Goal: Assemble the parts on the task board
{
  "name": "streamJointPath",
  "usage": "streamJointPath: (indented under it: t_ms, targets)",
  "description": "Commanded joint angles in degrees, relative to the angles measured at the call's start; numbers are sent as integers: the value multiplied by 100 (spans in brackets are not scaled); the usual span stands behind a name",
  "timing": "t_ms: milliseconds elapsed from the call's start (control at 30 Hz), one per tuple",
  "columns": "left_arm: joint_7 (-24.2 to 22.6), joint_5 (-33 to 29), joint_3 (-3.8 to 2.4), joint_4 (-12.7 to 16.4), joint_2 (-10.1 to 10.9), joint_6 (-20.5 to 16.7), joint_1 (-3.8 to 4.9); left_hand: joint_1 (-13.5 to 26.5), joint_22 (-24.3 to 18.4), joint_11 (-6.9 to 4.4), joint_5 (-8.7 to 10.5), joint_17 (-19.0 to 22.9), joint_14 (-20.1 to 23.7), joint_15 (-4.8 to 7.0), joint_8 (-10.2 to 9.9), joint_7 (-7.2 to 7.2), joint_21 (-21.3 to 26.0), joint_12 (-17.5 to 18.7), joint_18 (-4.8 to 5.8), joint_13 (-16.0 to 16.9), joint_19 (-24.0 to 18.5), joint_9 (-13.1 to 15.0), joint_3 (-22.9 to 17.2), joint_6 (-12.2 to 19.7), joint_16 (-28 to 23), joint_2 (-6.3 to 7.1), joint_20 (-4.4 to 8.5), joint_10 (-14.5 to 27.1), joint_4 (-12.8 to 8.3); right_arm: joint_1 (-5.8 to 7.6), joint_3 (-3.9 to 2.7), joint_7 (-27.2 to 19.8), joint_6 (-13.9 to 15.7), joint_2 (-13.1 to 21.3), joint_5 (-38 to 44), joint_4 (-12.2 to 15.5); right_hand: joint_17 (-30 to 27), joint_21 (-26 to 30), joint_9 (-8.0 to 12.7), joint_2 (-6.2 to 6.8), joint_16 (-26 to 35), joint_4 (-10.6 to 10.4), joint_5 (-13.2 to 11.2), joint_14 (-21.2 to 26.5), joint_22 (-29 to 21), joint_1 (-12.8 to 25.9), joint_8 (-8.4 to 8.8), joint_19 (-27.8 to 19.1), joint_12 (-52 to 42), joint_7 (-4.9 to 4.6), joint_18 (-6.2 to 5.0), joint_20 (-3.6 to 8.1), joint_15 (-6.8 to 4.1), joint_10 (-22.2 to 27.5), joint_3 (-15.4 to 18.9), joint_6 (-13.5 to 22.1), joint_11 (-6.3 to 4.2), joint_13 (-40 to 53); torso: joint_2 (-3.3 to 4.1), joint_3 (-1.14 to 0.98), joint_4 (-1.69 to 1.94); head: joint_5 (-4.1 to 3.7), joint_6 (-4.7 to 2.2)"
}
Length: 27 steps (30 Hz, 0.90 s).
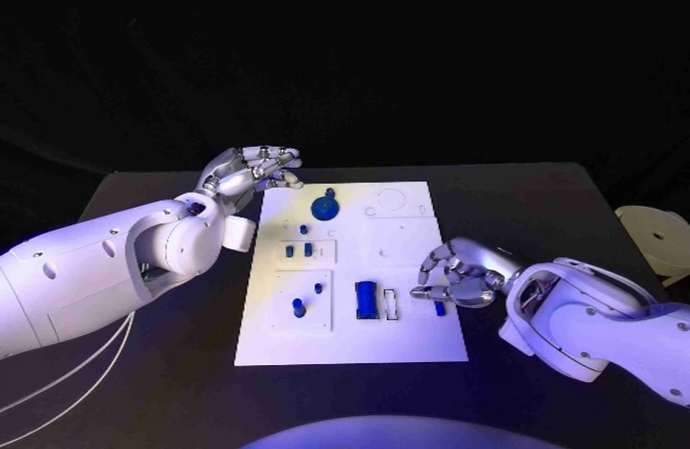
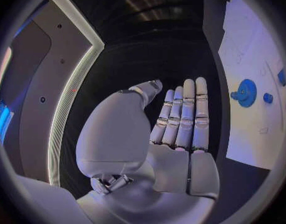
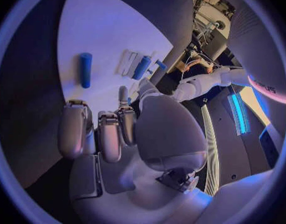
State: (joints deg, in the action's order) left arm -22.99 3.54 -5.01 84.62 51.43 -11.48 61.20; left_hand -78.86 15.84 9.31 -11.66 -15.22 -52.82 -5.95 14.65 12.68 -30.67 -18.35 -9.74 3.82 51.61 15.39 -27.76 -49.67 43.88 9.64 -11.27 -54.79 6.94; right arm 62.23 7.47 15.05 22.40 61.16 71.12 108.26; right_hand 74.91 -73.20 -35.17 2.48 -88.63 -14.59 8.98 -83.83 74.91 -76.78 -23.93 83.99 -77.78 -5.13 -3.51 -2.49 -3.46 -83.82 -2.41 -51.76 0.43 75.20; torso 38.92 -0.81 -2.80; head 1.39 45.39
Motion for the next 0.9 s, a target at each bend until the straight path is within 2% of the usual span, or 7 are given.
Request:
streamJointPath:
  t_ms: [33, 233, 433, 600, 767, 900]
  targets:
    - [-32, 21, -1, 9, -9, 81, 2, -13, -6, 2, -12, 6, 46, 11, 23, 12, 17, -28, -63, 8, 21, -8, -3, 50, 25, -31, -16, 53, -21, 21, 6, -355, 105, 147, -281, 18, 1098, -20, 5, -27, 8, 53, 50, -532, 1099, -149, 40, 104, -81, -9, 51, -45, 44, -41, -35, -37, 29, 591, -13, 6, -20, -37, -24]
    - [-32, 21, 10, 8, -15, 94, 2, -13, -6, 2, -12, 6, 46, 11, 23, 12, 17, -28, -63, 8, 21, -8, -3, 50, 25, -31, -16, 53, -21, -17, 14, -74, -61, 334, 474, 61, 1078, -39, 31, -13, 16, -45, -38, -527, 1105, -86, 115, 111, -56, -13, 53, -59, 49, -28, -18, -113, 33, 572, -18, -3, -43, -96, -31]
    - [-28, 21, 15, 14, -20, 106, 2, -13, -6, 2, -12, 6, 46, 11, 23, 12, 17, -28, -63, 8, 21, -8, -3, 50, 25, -31, -16, 53, -21, -133, 21, 226, -177, 395, 1069, 35, 1072, -72, 109, 12, 20, -172, -117, -525, 1114, -6, 256, 121, -7, -18, 58, -68, 54, -13, 22, -203, 38, 536, -20, 7, -33, -159, -38]
    - [-28, 21, 18, 17, -16, 110, 2, -13, -6, 2, -12, 6, 46, 11, 23, 12, 17, -28, -63, 8, 21, -8, -3, 50, 25, -31, -16, 53, -21, -237, 24, 468, -225, 306, 1350, -20, 1081, -91, 146, 25, 17, -203, -169, -527, 1119, 87, 322, 128, -6, -14, 61, -71, 54, -22, 76, -293, 37, 537, -14, -1, -26, -168, -25]
    - [-27, 21, 18, 24, -7, 111, 2, -13, -6, 2, -12, 6, 46, 11, 23, 12, 17, -28, -63, 8, 21, -8, -3, 50, 25, -31, -16, 53, -21, -308, 25, 671, -283, 204, 1530, -99, 1079, -90, 159, 22, 18, -207, -194, -526, 1120, 150, 351, 129, -3, -9, 61, -71, 51, -25, 109, -340, 33, 535, -10, 3, -14, -161, -13]
    - [-25, 21, 19, 31, 9, 107, 2, -13, -6, 2, -12, 6, 46, 11, 23, 12, 17, -28, -63, 8, 21, -8, -3, 50, 25, -31, -16, 53, -21, -338, 25, 776, -312, 156, 1636, -150, 1082, -98, 167, 17, 17, -210, -211, -527, 1122, 210, 373, 132, -4, -5, 62, -70, 49, -29, 142, -375, 30, 537, -8, 2, -28, -154, -3]
